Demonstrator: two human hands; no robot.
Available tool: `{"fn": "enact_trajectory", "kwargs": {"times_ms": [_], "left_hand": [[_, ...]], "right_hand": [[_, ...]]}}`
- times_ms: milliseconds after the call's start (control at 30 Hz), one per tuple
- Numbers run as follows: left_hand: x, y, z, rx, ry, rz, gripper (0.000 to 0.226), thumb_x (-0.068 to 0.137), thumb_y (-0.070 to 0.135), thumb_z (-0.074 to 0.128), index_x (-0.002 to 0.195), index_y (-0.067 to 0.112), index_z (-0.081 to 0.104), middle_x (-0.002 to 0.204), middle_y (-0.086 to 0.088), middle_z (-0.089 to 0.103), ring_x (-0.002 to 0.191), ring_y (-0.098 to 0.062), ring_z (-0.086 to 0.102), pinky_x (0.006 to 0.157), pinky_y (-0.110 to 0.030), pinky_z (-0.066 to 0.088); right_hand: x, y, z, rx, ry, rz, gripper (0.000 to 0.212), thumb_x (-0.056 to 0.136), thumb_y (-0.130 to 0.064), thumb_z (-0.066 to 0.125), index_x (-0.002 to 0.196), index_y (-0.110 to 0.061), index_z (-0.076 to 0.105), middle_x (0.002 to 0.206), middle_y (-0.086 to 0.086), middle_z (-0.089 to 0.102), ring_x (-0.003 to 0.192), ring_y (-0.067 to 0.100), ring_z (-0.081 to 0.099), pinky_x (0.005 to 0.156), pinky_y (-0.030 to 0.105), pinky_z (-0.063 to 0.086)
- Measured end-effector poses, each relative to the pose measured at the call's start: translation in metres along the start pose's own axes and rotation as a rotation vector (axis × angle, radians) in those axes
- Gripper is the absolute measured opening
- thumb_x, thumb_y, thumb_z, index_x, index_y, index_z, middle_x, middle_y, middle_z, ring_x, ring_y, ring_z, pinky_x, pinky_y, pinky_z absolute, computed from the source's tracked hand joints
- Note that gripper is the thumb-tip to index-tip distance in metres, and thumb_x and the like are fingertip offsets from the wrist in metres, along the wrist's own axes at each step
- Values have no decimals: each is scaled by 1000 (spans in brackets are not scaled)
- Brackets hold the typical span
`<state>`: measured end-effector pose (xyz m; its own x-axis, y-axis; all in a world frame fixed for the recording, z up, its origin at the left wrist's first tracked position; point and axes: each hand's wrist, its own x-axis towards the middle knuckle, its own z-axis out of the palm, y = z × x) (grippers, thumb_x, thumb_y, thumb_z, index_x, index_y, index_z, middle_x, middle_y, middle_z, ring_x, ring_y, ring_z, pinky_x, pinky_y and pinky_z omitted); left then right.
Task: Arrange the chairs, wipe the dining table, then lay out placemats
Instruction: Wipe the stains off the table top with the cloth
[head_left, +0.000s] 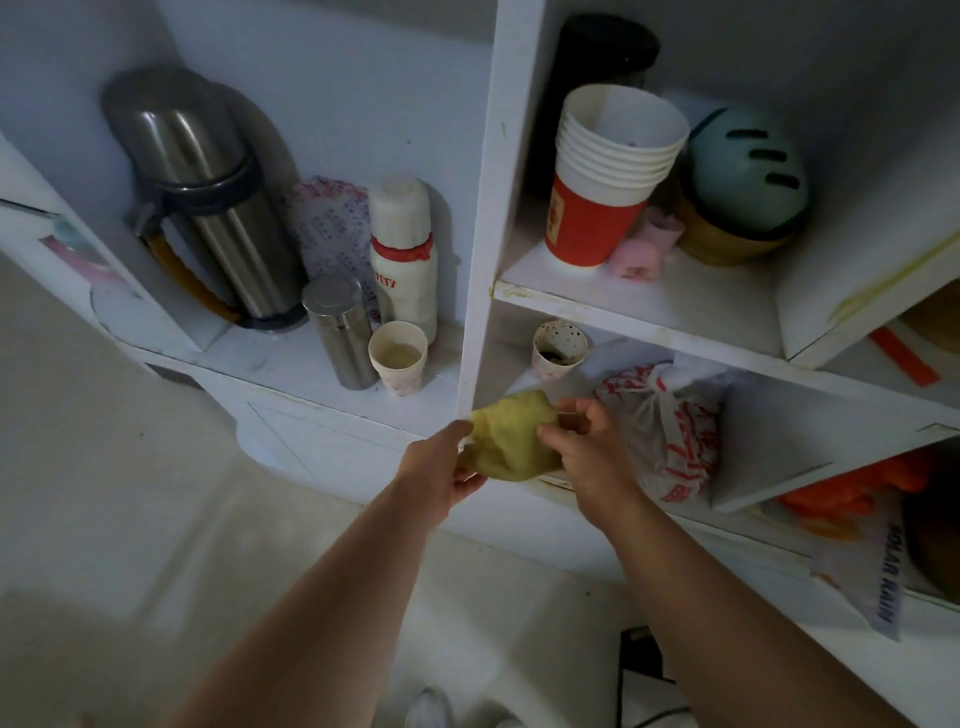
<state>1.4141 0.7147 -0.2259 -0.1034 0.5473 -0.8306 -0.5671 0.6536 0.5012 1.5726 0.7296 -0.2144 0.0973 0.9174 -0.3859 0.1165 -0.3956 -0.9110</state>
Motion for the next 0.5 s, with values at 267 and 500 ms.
{"fn": "enact_trajectory", "kwargs": {"times_ms": [267, 500], "left_hand": [[-51, -2, -32, 12, 82, 198, 21, 84, 15, 71, 101, 7, 64, 87, -8, 69, 72, -17, 66, 54, -22, 55], [-109, -13, -90, -32, 265, 446, 17, 85, 15, 70, 99, 10, 63, 83, -2, 68, 72, -13, 64, 66, -25, 52]], "right_hand": [[-18, -12, 19, 23, -297, 121, 43, 79, 8, 60, 121, -3, 57, 106, 13, 67, 99, 27, 65, 91, 43, 52], [-54, -34, 58, -154, -623, 28, 30, 76, 9, 61, 96, -13, 68, 100, 15, 71, 96, 32, 68, 90, 47, 53]]}}
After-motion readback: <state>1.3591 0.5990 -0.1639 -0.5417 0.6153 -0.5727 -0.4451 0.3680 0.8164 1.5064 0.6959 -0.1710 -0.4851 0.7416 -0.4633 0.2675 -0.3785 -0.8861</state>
